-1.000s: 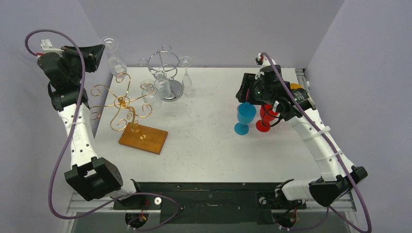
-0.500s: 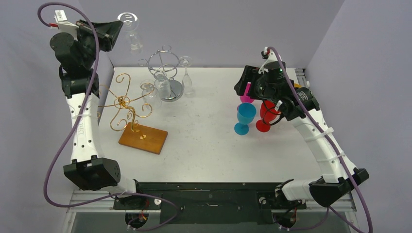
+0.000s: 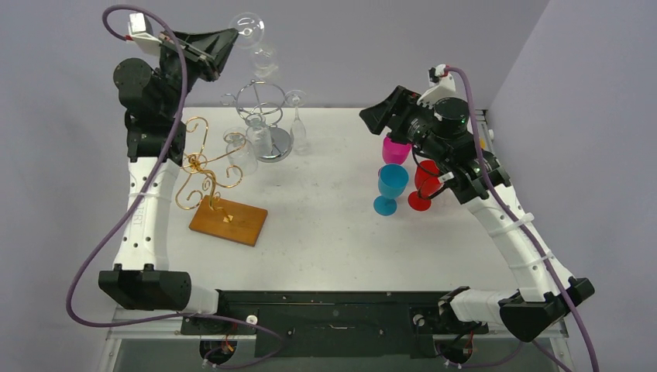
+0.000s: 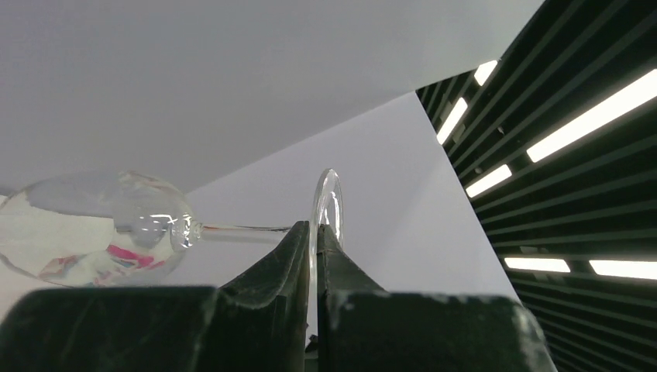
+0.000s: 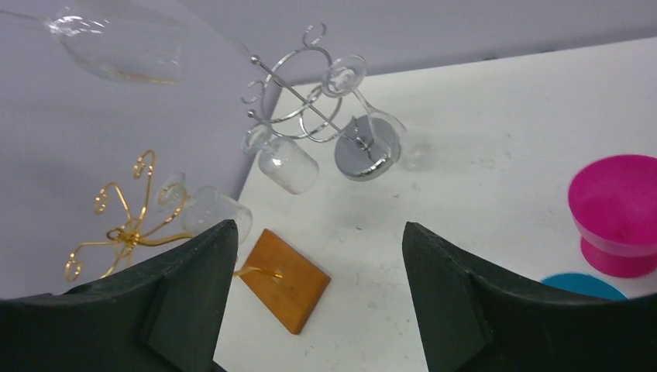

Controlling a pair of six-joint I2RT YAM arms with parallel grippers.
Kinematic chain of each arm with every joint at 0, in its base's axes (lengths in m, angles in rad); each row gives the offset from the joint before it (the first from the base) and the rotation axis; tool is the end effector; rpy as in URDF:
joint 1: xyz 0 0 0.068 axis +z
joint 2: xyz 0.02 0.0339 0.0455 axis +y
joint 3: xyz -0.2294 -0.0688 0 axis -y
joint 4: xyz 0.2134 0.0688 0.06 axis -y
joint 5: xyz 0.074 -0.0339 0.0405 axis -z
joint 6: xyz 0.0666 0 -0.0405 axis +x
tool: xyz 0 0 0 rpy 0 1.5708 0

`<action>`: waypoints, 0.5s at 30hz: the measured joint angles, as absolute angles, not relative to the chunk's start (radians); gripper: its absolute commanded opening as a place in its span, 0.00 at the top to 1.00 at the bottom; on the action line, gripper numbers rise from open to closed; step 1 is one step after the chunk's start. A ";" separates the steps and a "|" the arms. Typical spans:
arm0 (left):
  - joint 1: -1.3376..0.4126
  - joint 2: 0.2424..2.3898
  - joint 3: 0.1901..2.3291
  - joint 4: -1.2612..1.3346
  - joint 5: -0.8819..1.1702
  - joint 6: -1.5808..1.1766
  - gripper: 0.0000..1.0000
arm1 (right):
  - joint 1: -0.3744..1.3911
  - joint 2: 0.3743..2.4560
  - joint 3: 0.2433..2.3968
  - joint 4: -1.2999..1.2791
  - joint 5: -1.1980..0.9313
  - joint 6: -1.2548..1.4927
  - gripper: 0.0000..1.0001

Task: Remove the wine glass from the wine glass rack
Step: Place the wine glass at the center of the board.

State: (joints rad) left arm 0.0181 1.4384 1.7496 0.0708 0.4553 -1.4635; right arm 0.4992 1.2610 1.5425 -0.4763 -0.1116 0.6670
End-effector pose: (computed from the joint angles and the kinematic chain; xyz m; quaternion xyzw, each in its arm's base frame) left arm 0.2991 -0.0239 0.5132 -0.2302 0.5288 -0.6286 0.5218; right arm 0.2387 0.1386 0.4218 0.0293 0.7716 0.3851 0.5055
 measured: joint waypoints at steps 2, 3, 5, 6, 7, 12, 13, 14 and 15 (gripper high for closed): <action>-0.044 1.414 1.720 0.090 0.440 -1.490 1.00 | 0.499 1.260 1.510 -0.386 -0.144 0.697 0.24; -0.075 1.403 1.705 0.100 0.435 -1.502 1.00 | 0.499 1.260 1.502 -0.365 -0.152 0.704 0.23; -0.134 1.383 1.677 0.117 0.425 -1.526 1.00 | 0.499 1.260 1.468 -0.282 -0.181 0.735 0.21; -0.159 1.375 1.665 0.123 0.419 -1.539 1.00 | 0.498 1.260 1.446 -0.231 -0.202 0.754 0.21; -0.184 1.367 1.650 0.133 0.411 -1.551 1.00 | 0.496 1.260 1.428 -0.191 -0.220 0.770 0.19; -0.293 1.352 1.582 0.191 0.356 -1.615 1.00 | 0.476 1.259 1.308 0.046 -0.307 0.874 0.13; -0.310 1.353 1.571 0.200 0.348 -1.626 1.00 | 0.469 1.259 1.279 0.096 -0.322 0.897 0.13; -0.324 1.353 1.560 0.210 0.341 -1.640 1.00 | 0.460 1.259 1.250 0.146 -0.333 0.923 0.12; -0.336 1.354 1.551 0.223 0.334 -1.651 1.00 | 0.449 1.259 1.217 0.203 -0.348 0.958 0.12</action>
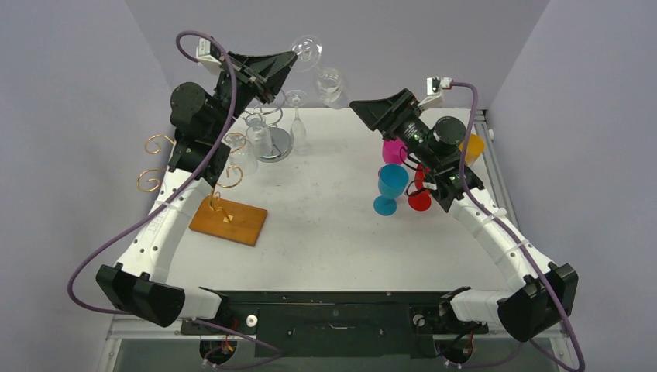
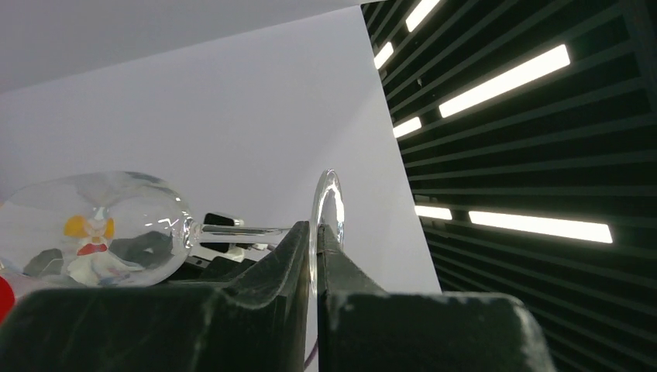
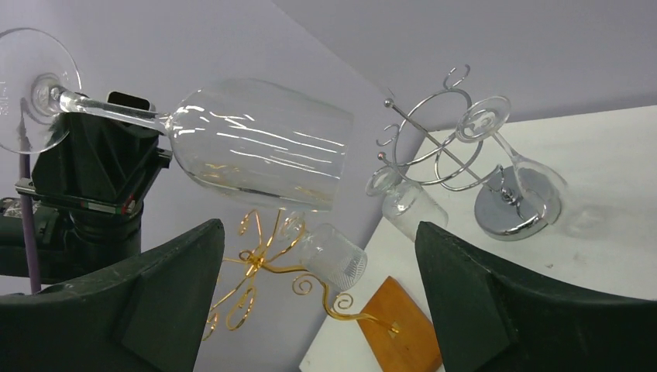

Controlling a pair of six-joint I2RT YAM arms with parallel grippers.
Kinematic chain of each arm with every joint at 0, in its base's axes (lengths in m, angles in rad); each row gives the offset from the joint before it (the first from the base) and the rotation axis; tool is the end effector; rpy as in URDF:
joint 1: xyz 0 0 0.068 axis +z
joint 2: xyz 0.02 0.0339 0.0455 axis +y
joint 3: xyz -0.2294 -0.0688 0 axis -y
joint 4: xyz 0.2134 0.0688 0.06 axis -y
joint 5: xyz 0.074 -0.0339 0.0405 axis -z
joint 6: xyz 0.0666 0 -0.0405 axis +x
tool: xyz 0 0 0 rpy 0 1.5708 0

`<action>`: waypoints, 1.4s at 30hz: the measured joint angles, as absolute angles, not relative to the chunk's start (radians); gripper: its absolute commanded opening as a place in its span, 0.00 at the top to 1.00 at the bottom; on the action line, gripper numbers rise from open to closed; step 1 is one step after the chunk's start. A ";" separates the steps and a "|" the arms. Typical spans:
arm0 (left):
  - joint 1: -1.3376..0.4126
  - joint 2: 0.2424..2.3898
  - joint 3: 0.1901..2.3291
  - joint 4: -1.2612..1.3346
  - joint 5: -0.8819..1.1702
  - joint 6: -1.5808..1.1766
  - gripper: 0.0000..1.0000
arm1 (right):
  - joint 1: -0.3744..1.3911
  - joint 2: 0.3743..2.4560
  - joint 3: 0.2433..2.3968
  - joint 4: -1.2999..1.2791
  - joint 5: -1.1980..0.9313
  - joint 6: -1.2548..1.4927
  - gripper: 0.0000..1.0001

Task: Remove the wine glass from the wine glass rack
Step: Place the wine glass at the center of the board.

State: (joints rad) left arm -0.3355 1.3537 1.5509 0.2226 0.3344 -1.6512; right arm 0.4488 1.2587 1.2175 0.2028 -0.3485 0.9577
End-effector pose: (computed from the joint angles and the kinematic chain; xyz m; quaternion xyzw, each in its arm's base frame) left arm 0.2696 -0.1171 0.4940 -0.2176 0.5100 -0.7425 0.3757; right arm 0.2605 0.1507 0.4050 0.0327 0.6506 0.5709 0.4997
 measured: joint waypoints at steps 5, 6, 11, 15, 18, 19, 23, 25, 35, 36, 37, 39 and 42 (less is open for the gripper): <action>-0.377 1.372 1.531 0.293 0.310 -1.716 1.00 | 0.406 1.259 1.122 0.405 -0.390 1.079 0.11; -0.383 1.378 1.530 0.308 0.307 -1.727 1.00 | 0.401 1.259 1.114 0.439 -0.397 1.100 0.11; -0.409 1.401 1.516 0.379 0.299 -1.787 1.00 | 0.391 1.261 1.103 0.619 -0.432 1.192 0.15; -0.413 1.404 1.503 0.451 0.287 -1.834 1.00 | 0.380 1.290 1.103 0.720 -0.453 1.252 0.19; -0.415 1.404 1.494 0.476 0.289 -1.856 1.00 | 0.381 1.324 1.103 0.789 -0.485 1.305 0.22; -0.417 1.404 1.490 0.481 0.289 -1.863 1.00 | 0.381 1.333 1.103 0.806 -0.495 1.322 0.22; -0.419 1.405 1.473 0.508 0.292 -1.896 1.00 | 0.381 1.348 1.103 0.860 -0.525 1.369 0.26; -0.418 1.405 1.470 0.524 0.292 -1.907 1.00 | 0.379 1.353 1.103 0.886 -0.531 1.388 0.30; -0.424 1.399 1.450 0.597 0.303 -1.978 1.00 | 0.379 1.353 1.103 0.951 -0.544 1.431 0.54; -0.426 1.396 1.444 0.600 0.304 -1.984 1.00 | 0.379 1.353 1.103 0.963 -0.546 1.437 0.56; -0.429 1.393 1.438 0.603 0.308 -1.989 1.00 | 0.379 1.353 1.103 0.975 -0.547 1.442 0.56; -0.434 1.386 1.422 0.608 0.310 -2.004 1.00 | 0.379 1.353 1.103 0.995 -0.549 1.452 0.59; -0.439 1.379 1.405 0.624 0.309 -2.020 1.00 | 0.378 1.352 1.103 1.006 -0.551 1.456 0.65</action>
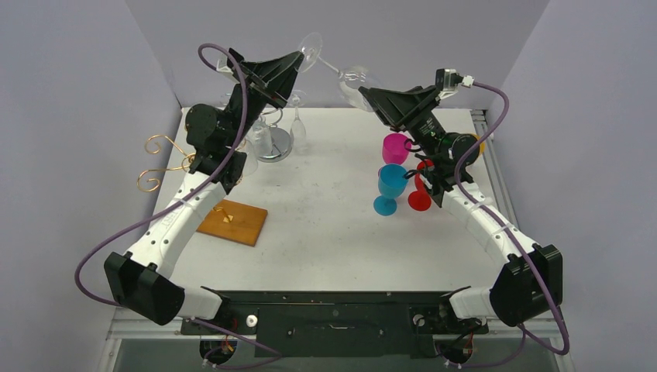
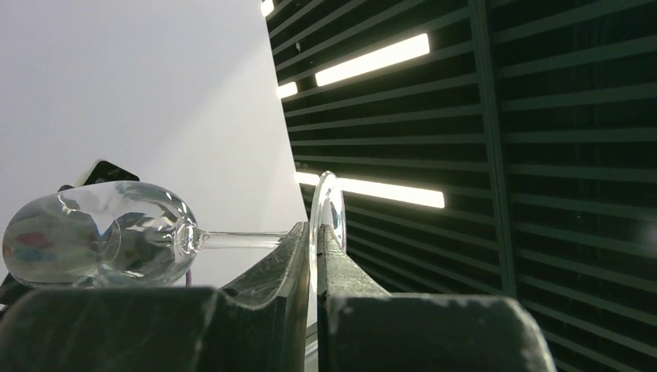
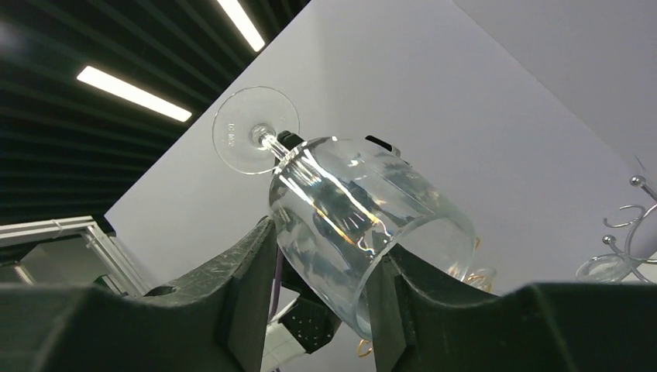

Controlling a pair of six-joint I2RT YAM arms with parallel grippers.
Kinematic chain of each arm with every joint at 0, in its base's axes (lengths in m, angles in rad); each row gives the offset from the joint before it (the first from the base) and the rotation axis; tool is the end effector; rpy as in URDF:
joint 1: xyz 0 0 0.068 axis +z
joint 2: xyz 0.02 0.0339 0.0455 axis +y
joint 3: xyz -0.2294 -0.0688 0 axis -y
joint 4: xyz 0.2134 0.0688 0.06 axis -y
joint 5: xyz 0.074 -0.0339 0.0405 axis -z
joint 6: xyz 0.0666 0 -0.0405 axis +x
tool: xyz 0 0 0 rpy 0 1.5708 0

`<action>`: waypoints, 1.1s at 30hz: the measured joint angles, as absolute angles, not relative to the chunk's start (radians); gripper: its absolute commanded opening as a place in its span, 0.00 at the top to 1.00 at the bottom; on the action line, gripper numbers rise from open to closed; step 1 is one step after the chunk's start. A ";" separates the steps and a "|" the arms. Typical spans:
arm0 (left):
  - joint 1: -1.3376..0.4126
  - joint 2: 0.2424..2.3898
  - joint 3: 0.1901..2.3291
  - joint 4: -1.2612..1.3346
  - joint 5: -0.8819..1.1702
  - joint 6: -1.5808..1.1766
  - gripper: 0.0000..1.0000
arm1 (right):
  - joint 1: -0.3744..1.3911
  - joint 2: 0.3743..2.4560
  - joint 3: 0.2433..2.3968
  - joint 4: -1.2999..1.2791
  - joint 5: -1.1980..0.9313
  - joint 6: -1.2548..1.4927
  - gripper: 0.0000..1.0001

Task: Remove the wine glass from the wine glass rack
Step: Place the wine glass at the center of the board.

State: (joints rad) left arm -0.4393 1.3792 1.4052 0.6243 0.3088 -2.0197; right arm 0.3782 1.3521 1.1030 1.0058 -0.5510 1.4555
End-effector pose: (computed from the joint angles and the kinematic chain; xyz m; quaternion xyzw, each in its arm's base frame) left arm 0.2606 -0.1448 0.4874 -0.2149 0.4067 -0.8571 0.2319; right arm 0.2537 0.1383 0.4327 -0.0190 0.4552 0.7669 0.4521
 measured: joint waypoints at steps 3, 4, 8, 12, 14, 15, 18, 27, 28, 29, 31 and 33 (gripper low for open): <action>-0.440 1.375 1.391 0.634 0.294 -2.035 1.00 | 0.378 1.346 1.103 1.016 -0.554 1.455 0.76; -0.440 1.374 1.386 0.634 0.286 -2.039 1.00 | 0.378 1.340 1.103 1.017 -0.554 1.454 0.79; -0.439 1.373 1.362 0.635 0.267 -2.053 0.89 | 0.377 1.280 1.102 1.015 -0.558 1.441 0.94; -0.451 1.373 1.322 0.620 0.274 -2.025 0.75 | 0.381 1.190 1.099 0.966 -0.570 1.383 1.00; -0.459 1.371 1.311 0.620 0.282 -2.002 0.68 | 0.381 1.153 1.090 0.913 -0.570 1.349 1.00; -0.464 1.369 1.308 0.618 0.288 -1.988 0.65 | 0.381 1.142 1.086 0.890 -0.569 1.335 1.00; -0.470 1.364 1.296 0.603 0.299 -1.947 0.42 | 0.381 1.105 1.082 0.794 -0.558 1.280 1.00; -0.469 1.276 1.257 0.397 0.299 -1.730 0.04 | 0.378 0.983 1.150 0.315 -0.433 1.047 1.00; -0.467 1.259 1.250 0.372 0.297 -1.700 0.04 | 0.377 0.975 1.166 0.262 -0.416 1.023 1.00; -0.463 1.239 1.242 0.339 0.291 -1.663 0.04 | 0.373 0.968 1.184 0.204 -0.397 0.997 1.00; -0.457 1.208 1.237 0.270 0.277 -1.593 0.04 | 0.364 0.964 1.221 0.108 -0.364 0.957 1.00; -0.453 1.179 1.236 0.191 0.254 -1.511 0.04 | 0.359 0.971 1.262 0.015 -0.332 0.923 1.00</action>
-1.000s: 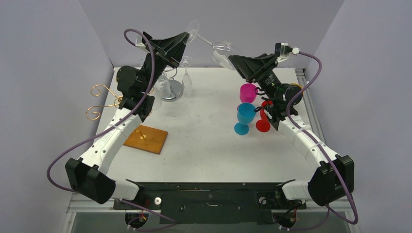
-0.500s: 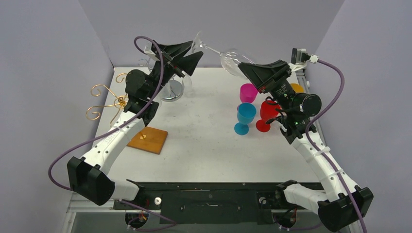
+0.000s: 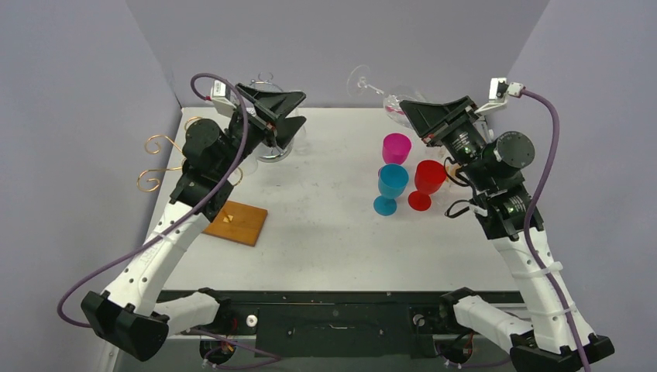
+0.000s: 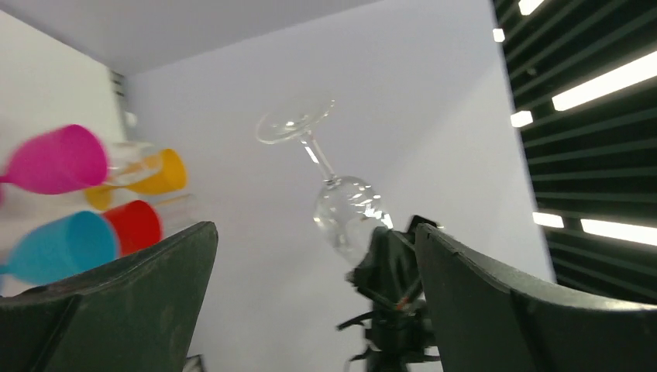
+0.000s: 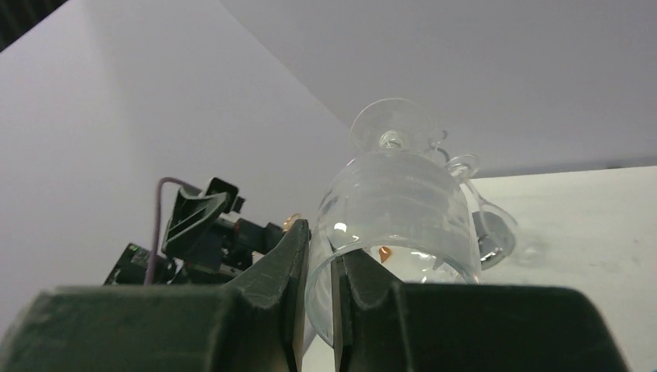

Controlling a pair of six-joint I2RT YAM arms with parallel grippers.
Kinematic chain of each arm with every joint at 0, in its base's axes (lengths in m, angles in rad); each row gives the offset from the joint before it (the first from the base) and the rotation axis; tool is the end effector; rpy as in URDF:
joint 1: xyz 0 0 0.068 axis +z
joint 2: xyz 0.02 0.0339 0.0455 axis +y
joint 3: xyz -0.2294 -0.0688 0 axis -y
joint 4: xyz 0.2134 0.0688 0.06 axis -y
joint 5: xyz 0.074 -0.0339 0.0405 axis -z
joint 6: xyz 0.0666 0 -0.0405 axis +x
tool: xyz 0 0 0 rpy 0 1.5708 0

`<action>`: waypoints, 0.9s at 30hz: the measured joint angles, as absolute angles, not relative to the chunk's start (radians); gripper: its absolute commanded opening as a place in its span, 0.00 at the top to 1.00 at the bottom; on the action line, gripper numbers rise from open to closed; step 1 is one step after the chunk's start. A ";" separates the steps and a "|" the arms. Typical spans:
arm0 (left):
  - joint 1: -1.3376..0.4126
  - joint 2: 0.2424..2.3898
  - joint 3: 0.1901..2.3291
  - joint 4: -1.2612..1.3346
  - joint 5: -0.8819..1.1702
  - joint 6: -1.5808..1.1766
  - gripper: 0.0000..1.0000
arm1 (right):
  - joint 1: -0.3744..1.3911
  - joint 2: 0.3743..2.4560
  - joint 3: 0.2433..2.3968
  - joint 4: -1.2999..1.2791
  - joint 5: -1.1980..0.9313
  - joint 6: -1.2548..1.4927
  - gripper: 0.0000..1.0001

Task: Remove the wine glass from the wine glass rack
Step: Place the wine glass at the center of the board.

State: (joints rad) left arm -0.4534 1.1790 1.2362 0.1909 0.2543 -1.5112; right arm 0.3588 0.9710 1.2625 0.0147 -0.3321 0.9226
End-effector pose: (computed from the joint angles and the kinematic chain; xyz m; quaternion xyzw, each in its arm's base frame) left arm 0.2410 -0.1361 0.4316 -0.2210 0.5765 -0.6943 0.3698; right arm 0.1874 0.0935 0.4629 0.0341 0.5970 0.5539 0.5794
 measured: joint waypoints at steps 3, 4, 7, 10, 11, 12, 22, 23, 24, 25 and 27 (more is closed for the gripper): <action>-0.450 1.132 1.237 0.045 0.200 -1.364 0.04 | 0.358 1.008 1.344 -0.124 -0.282 0.874 1.00; -0.450 1.117 1.242 -0.018 0.173 -1.298 0.04 | 0.359 1.030 1.377 -0.170 -0.269 0.859 1.00; -0.450 1.083 1.263 -0.164 0.104 -1.134 0.04 | 0.368 1.126 1.494 -0.306 -0.221 0.812 1.00; -0.450 1.054 1.290 -0.279 0.041 -0.988 0.04 | 0.411 1.247 1.623 -0.452 -0.152 0.757 1.00; -0.450 1.040 1.296 -0.313 0.020 -0.946 0.04 | 0.435 1.293 1.674 -0.501 -0.126 0.736 1.00; -0.450 1.026 1.301 -0.344 0.001 -0.906 0.04 | 0.458 1.340 1.721 -0.543 -0.104 0.717 1.00; -0.450 0.912 1.384 -0.552 -0.104 -0.641 0.04 | 0.578 1.720 1.973 -0.845 0.060 0.586 1.00; -0.450 0.904 1.391 -0.563 -0.107 -0.626 0.04 | 0.580 1.747 1.977 -0.860 0.068 0.579 1.00; -0.450 0.897 1.397 -0.573 -0.110 -0.612 0.04 | 0.584 1.776 1.981 -0.876 0.075 0.572 1.00; -0.450 0.891 1.405 -0.585 -0.113 -0.600 0.04 | 0.585 1.804 1.984 -0.889 0.081 0.565 1.00; -0.450 0.881 1.419 -0.598 -0.117 -0.578 0.04 | 0.590 1.863 2.001 -0.915 0.097 0.553 1.00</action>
